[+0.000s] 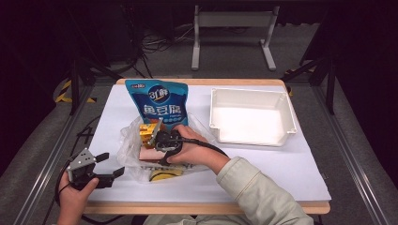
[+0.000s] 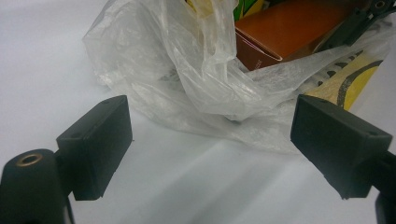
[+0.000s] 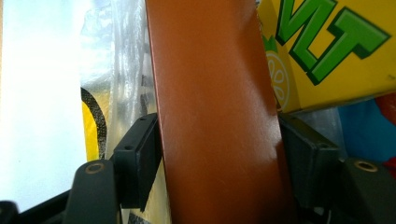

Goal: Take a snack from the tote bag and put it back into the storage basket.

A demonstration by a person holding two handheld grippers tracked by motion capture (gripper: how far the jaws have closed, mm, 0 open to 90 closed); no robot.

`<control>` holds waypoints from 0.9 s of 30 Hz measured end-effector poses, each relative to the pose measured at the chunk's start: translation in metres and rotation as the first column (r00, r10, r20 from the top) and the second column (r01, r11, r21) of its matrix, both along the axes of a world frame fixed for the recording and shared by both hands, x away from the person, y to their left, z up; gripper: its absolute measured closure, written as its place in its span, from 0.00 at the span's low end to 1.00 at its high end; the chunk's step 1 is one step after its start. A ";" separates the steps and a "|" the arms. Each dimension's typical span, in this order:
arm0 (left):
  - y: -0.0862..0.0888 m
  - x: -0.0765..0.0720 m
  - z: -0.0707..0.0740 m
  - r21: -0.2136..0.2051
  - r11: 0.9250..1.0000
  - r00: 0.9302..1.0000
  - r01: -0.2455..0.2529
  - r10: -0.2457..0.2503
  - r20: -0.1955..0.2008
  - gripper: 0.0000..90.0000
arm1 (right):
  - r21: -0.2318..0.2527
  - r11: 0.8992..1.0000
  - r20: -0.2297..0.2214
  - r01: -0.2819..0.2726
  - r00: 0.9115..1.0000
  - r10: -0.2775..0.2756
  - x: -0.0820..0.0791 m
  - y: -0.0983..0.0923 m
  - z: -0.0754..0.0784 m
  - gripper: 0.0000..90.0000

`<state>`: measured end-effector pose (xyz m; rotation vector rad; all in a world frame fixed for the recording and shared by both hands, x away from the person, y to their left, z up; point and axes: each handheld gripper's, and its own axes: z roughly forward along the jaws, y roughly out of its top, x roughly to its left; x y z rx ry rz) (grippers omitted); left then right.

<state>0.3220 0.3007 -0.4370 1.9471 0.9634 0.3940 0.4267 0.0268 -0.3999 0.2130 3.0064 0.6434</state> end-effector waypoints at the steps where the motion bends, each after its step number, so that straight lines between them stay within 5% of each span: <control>1: 0.000 0.000 0.000 0.000 1.000 1.000 0.000 0.000 0.000 0.15 | -0.005 1.000 0.002 0.001 1.000 -0.001 0.000 0.001 0.000 0.39; 15: 0.000 0.000 0.000 -0.001 1.000 1.000 0.000 0.000 -0.001 0.15 | -0.057 0.998 0.057 0.003 0.998 0.000 -0.008 0.009 -0.008 0.36; 27: 0.001 0.000 -0.001 -0.005 1.000 1.000 -0.003 0.003 -0.003 0.15 | -0.057 0.998 0.108 -0.018 0.994 0.024 -0.009 0.006 -0.001 0.47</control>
